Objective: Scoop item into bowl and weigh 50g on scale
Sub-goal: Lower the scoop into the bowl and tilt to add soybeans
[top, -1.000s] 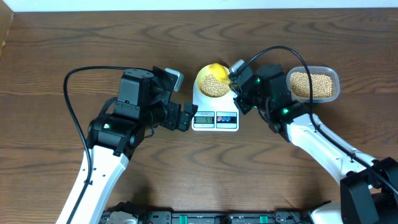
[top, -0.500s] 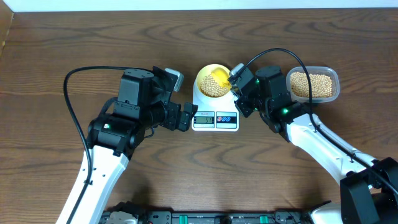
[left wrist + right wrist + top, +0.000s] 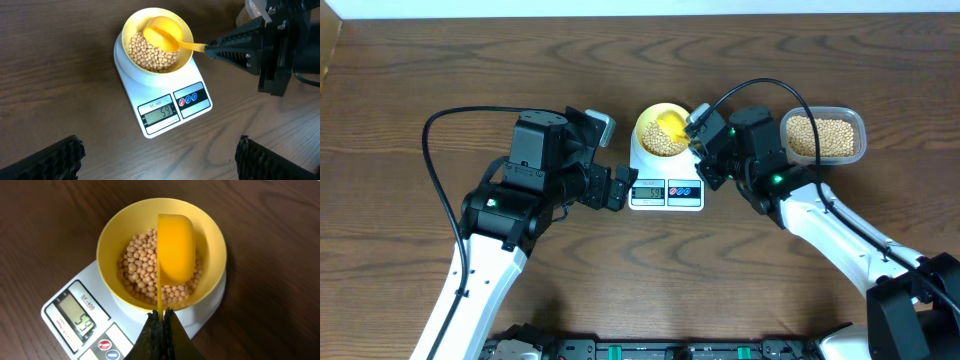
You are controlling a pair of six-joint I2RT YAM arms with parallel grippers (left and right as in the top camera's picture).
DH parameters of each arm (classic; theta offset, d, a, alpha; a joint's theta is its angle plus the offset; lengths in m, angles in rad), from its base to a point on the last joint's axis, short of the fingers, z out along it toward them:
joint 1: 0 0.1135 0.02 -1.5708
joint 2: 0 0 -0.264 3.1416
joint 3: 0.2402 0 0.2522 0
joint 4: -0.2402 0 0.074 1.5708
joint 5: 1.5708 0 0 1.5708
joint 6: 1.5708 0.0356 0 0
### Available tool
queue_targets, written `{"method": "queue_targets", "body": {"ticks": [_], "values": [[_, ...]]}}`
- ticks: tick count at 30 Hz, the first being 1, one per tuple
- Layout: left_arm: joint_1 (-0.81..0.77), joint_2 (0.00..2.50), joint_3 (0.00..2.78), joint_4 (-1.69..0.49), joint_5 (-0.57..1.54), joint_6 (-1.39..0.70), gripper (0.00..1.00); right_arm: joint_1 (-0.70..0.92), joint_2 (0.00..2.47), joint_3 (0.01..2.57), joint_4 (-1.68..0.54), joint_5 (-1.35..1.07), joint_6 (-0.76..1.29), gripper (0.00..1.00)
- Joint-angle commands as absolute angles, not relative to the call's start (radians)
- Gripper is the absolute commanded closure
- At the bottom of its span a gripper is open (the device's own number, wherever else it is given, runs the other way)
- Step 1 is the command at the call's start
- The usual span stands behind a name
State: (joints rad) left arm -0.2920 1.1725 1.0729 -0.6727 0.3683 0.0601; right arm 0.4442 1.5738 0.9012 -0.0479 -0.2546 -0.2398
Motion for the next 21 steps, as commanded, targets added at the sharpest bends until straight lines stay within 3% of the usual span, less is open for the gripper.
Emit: {"method": "queue_targets", "body": {"ticks": [1, 21], "values": [[-0.294, 1.176, 1.071, -0.672, 0.377, 0.070, 0.01, 0.462, 1.559, 0.908, -0.049, -0.271, -0.252, 0.99], [-0.294, 1.176, 1.071, -0.672, 0.377, 0.070, 0.01, 0.469, 1.567, 0.908, -0.056, -0.329, -0.150, 0.99]]}}
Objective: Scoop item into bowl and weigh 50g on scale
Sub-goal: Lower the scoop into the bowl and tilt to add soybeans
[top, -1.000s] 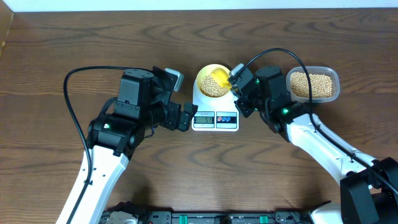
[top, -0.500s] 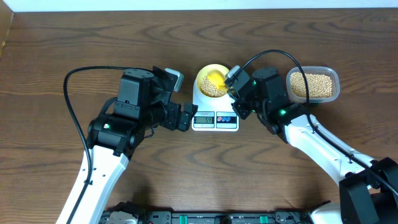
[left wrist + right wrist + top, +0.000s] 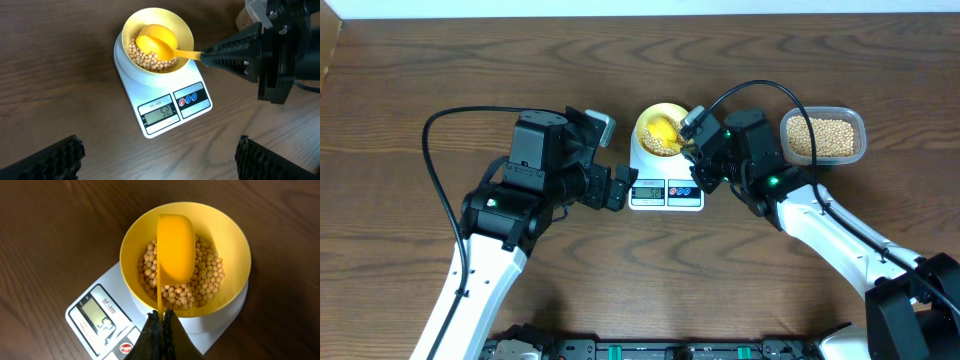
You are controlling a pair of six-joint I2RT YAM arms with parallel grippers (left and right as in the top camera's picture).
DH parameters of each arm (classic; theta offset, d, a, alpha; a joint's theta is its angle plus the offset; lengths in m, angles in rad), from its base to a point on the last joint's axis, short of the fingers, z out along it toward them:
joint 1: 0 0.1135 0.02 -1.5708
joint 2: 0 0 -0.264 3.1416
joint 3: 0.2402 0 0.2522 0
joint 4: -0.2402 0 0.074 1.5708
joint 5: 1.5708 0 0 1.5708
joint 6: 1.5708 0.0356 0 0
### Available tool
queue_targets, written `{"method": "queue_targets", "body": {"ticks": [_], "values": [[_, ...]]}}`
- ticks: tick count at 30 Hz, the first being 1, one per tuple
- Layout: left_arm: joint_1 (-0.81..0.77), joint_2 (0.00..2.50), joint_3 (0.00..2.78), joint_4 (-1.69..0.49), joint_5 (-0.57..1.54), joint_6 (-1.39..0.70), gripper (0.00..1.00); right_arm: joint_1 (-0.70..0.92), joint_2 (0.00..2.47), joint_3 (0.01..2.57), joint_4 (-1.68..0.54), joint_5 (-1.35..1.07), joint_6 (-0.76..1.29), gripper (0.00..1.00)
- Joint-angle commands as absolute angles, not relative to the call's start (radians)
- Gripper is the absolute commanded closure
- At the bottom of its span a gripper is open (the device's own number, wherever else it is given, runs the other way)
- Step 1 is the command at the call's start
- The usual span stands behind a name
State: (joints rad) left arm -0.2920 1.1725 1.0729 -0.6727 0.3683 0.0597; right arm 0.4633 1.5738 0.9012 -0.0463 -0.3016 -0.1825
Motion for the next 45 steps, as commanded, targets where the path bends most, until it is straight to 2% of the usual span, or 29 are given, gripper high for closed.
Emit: {"method": "queue_targets", "body": {"ticks": [1, 13, 21, 35, 45], "values": [[-0.294, 1.176, 1.071, -0.672, 0.377, 0.070, 0.01, 0.469, 1.567, 0.908, -0.060, -0.330, -0.150, 0.99], [-0.294, 1.176, 1.071, -0.672, 0.377, 0.070, 0.01, 0.468, 1.567, 0.908, -0.068, -0.376, -0.139, 0.99], [-0.294, 1.176, 1.071, -0.672, 0.377, 0.070, 0.01, 0.457, 1.567, 0.908, -0.052, -0.377, 0.054, 0.99], [-0.294, 1.176, 1.071, -0.672, 0.377, 0.070, 0.01, 0.378, 1.555, 0.908, 0.033, -0.381, 0.183, 0.99], [-0.294, 1.176, 1.071, -0.672, 0.377, 0.070, 0.01, 0.307, 1.541, 0.908, 0.065, -0.577, 0.275, 0.99]]}}
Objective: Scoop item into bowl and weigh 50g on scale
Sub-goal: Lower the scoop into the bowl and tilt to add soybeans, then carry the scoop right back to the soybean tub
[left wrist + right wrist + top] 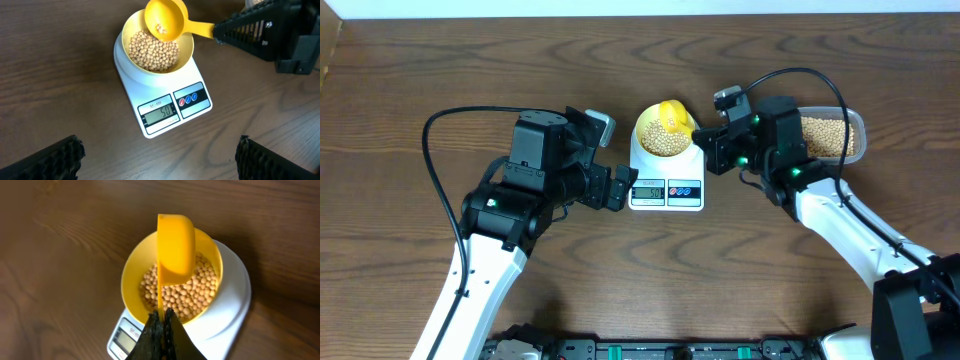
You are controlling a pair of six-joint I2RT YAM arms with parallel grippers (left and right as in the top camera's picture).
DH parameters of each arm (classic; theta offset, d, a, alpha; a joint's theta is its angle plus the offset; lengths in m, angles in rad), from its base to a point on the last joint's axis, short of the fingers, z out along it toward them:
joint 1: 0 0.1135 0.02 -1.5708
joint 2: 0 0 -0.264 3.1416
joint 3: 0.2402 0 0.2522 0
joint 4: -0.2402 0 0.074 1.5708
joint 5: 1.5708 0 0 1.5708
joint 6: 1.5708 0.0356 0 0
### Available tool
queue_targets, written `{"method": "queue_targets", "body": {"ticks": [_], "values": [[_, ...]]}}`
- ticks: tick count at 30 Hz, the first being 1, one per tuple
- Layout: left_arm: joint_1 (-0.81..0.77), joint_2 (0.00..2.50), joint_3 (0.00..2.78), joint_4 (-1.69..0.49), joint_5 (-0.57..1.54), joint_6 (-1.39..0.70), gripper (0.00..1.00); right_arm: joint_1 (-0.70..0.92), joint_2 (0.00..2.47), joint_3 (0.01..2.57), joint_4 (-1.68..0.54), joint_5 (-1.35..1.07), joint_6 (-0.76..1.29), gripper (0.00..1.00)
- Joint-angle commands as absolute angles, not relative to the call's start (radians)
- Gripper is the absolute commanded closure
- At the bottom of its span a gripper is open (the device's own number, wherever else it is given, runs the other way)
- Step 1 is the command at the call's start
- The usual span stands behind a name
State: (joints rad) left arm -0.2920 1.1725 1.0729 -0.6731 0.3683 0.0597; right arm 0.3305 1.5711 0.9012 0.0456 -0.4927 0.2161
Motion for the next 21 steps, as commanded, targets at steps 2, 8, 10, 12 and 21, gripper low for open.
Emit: {"method": "queue_targets", "body": {"ticks": [2, 8, 10, 12, 21], "values": [[-0.294, 1.176, 1.071, -0.672, 0.377, 0.070, 0.01, 0.294, 1.539, 0.908, 0.087, -0.607, 0.277, 0.99], [-0.294, 1.176, 1.071, -0.672, 0.377, 0.070, 0.01, 0.263, 1.505, 0.908, 0.105, -0.609, 0.276, 0.99], [-0.294, 1.176, 1.071, -0.672, 0.377, 0.070, 0.01, 0.245, 1.490, 0.908, 0.112, -0.609, 0.276, 0.99], [-0.294, 1.176, 1.071, -0.672, 0.377, 0.070, 0.01, 0.187, 1.440, 0.908, 0.113, -0.609, 0.277, 0.99], [-0.294, 1.176, 1.071, -0.672, 0.377, 0.070, 0.01, -0.126, 1.255, 0.908, -0.061, -0.601, 0.574, 0.99]]}}
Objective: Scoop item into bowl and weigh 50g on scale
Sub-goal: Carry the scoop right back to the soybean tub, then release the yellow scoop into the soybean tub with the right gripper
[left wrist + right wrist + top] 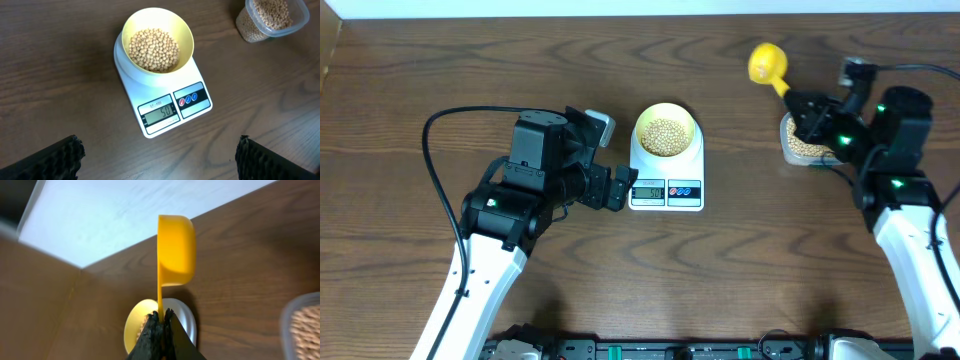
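Observation:
A yellow bowl [666, 131] of soybeans stands on the white scale [666, 191], whose display [161, 114] reads 50. My right gripper [802, 106] is shut on the handle of a yellow scoop [763, 62]. It holds the scoop raised at the back right, over the clear container [806, 147] of soybeans. In the right wrist view the scoop [175, 245] stands on edge above the fingers [159, 330]. Whether beans lie in it does not show. My left gripper [617, 188] hangs open just left of the scale, nothing between its fingers [52, 157].
The clear container [272, 17] lies right of the scale, partly under the right arm. The table's far edge and a white wall [125, 210] are close behind the scoop. Cables loop from both arms.
My right gripper has carried the scoop from above the bowl's far rim to the right, over the clear container. The display still reads 50. The left arm has not moved.
The scoop lay in the bowl with the display at 59. It was then in the beans with 52 showing. Then it hung above the bowl's far rim holding a few beans, with the display at 50. Now it is over the container.

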You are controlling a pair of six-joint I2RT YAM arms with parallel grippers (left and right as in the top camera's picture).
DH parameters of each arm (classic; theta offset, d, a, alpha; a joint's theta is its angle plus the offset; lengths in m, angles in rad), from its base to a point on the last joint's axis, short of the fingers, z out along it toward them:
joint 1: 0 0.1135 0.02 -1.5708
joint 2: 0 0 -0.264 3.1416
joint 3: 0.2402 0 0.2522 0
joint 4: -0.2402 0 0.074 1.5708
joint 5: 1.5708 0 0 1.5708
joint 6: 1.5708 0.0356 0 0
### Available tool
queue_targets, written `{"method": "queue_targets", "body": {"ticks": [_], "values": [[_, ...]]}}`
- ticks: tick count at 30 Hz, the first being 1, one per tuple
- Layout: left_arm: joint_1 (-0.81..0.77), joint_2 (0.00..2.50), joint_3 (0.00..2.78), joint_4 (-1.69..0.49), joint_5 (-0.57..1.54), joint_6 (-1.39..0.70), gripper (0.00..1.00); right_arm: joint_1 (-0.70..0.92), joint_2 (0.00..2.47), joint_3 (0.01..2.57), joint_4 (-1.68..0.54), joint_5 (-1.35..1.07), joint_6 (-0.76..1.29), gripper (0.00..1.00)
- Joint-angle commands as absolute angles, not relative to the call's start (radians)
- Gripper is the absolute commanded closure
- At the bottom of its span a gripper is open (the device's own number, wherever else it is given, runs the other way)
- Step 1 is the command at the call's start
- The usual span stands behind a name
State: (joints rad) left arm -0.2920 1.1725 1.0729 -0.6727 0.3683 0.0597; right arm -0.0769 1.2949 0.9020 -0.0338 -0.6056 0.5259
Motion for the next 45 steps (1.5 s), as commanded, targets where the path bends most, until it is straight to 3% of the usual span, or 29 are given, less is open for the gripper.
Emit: {"method": "queue_targets", "body": {"ticks": [1, 5, 7, 9, 12, 15, 17, 20, 21, 24, 25, 28, 33, 43, 45], "values": [[-0.294, 1.176, 1.071, -0.672, 0.377, 0.070, 0.01, -0.173, 1.241, 0.908, -0.090, -0.597, 0.574, 0.99], [-0.294, 1.176, 1.071, -0.672, 0.377, 0.070, 0.01, -0.366, 1.223, 0.908, -0.269, -0.581, 0.540, 0.99], [-0.294, 1.176, 1.071, -0.672, 0.377, 0.070, 0.01, -0.417, 1.223, 0.908, -0.348, -0.528, 0.368, 0.99], [-0.294, 1.176, 1.071, -0.672, 0.377, 0.070, 0.01, -0.413, 1.223, 0.908, -0.408, -0.500, 0.181, 0.99], [-0.294, 1.176, 1.071, -0.672, 0.377, 0.070, 0.01, -0.390, 1.227, 0.899, -0.470, -0.421, 0.069, 0.99], [-0.294, 1.176, 1.071, -0.672, 0.377, 0.070, 0.01, -0.289, 1.252, 0.875, -0.448, -0.353, -0.134, 0.99], [-0.294, 1.176, 1.071, -0.672, 0.377, 0.070, 0.01, -0.210, 1.290, 0.875, -0.445, -0.174, -0.155, 0.99], [-0.294, 1.176, 1.071, -0.672, 0.377, 0.070, 0.01, -0.179, 1.348, 0.875, -0.430, -0.148, -0.152, 0.98], [-0.294, 1.176, 1.071, -0.672, 0.377, 0.070, 0.01, -0.179, 1.367, 0.875, -0.421, -0.148, -0.150, 0.89], [-0.294, 1.176, 1.071, -0.672, 0.377, 0.070, 0.01, -0.179, 1.367, 0.875, -0.392, -0.148, -0.122, 0.14], [-0.294, 1.176, 1.071, -0.672, 0.377, 0.070, 0.01, -0.180, 1.367, 0.875, -0.381, -0.148, -0.073, 0.01], [-0.294, 1.176, 1.071, -0.672, 0.377, 0.070, 0.01, -0.183, 1.346, 0.875, -0.377, -0.146, 0.011, 0.01], [-0.294, 1.176, 1.071, -0.672, 0.377, 0.070, 0.01, -0.184, 1.212, 0.875, -0.426, 0.234, 0.048, 0.01], [-0.294, 1.176, 1.071, -0.672, 0.377, 0.070, 0.01, -0.184, 0.935, 0.875, -0.389, 0.097, 0.068, 0.01], [-0.294, 1.176, 1.071, -0.672, 0.377, 0.070, 0.01, -0.184, 0.862, 0.875, -0.393, 0.036, 0.023, 0.08]]}}
